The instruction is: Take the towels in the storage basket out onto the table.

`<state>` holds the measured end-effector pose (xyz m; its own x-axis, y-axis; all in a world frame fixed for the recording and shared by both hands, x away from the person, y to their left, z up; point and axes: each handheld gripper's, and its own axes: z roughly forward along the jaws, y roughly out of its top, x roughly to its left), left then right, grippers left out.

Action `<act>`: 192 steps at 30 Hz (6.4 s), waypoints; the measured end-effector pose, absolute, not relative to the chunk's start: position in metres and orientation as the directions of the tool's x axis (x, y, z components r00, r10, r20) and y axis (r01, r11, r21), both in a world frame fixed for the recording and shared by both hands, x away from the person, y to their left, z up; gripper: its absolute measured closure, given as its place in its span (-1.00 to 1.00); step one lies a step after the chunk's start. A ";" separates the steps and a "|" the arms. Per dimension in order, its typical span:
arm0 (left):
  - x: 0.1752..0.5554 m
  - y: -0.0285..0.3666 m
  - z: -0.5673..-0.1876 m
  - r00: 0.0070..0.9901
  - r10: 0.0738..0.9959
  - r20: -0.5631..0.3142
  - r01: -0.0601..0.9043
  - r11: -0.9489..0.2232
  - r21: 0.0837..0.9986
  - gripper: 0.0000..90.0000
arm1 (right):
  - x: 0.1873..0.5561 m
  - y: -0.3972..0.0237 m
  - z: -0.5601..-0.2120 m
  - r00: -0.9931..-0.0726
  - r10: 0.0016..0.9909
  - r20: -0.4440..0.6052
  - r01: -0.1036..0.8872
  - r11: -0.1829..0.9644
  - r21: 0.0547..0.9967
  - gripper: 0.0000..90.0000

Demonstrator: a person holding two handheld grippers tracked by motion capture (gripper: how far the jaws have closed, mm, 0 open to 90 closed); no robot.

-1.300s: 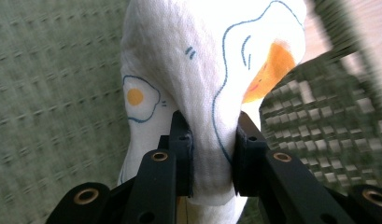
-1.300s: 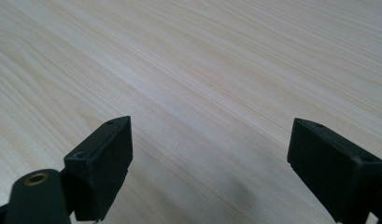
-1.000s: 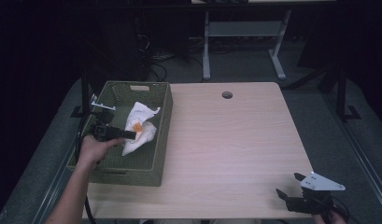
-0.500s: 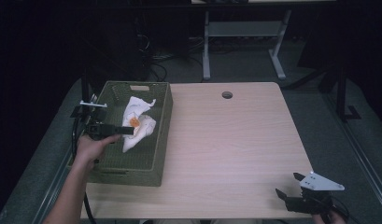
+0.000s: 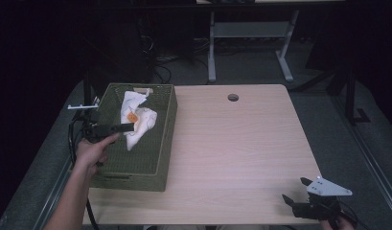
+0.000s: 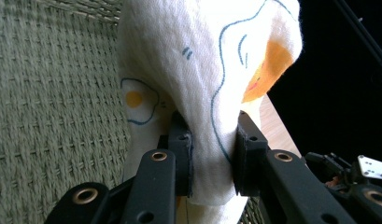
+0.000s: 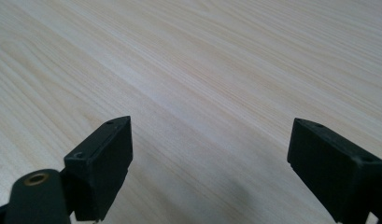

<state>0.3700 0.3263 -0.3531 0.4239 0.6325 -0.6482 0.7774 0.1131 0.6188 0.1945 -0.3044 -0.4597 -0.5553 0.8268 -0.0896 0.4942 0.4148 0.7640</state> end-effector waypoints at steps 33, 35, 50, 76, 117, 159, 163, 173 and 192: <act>0.381 0.249 -0.307 0.554 0.585 -0.592 0.734 -0.009 0.679 0.62 | 0.193 -0.306 -0.458 -0.549 0.832 -0.081 0.491 0.399 0.774 -0.69; 0.383 0.241 -0.306 0.564 0.584 -0.584 0.733 -0.028 0.679 0.62 | 0.193 -0.306 -0.458 -0.552 0.830 -0.083 0.491 0.404 0.772 -0.69; 0.397 0.182 -0.306 0.609 0.545 -0.576 0.731 -0.104 0.674 0.62 | 0.194 -0.306 -0.458 -0.552 0.830 -0.075 0.490 0.396 0.776 -0.69; 0.412 0.117 -0.318 0.654 0.482 -0.583 0.718 -0.153 0.679 0.63 | 0.193 -0.307 -0.457 -0.556 0.827 -0.084 0.478 0.401 0.782 -0.69; 0.421 0.037 -0.371 0.629 0.476 -0.615 0.762 -0.221 0.608 0.62 | 0.196 -0.304 -0.456 -0.564 0.823 -0.065 0.480 0.391 0.785 -0.69; 0.413 -0.009 -0.437 0.588 0.577 -0.567 0.790 -0.258 0.557 0.28 | 0.195 -0.306 -0.455 -0.567 0.821 -0.069 0.472 0.392 0.790 -0.69; 0.411 -0.005 -0.435 0.587 0.592 -0.553 0.786 -0.251 0.565 0.19 | 0.195 -0.306 -0.455 -0.567 0.820 -0.071 0.472 0.394 0.789 -0.69; 0.398 0.012 -0.429 0.588 0.582 -0.562 0.780 -0.223 0.585 0.14 | 0.195 -0.304 -0.455 -0.569 0.820 -0.067 0.473 0.392 0.789 -0.69; 0.371 0.045 -0.430 0.609 0.559 -0.562 0.758 -0.204 0.619 -0.02 | 0.198 -0.301 -0.456 -0.575 0.815 -0.073 0.475 0.406 0.781 -0.69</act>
<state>0.3710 0.0447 -0.4297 0.6093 0.5595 -0.5619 0.7584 -0.2041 0.6191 0.1977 -0.3011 -0.4563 -0.5752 0.8147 -0.0734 0.4754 0.4059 0.7805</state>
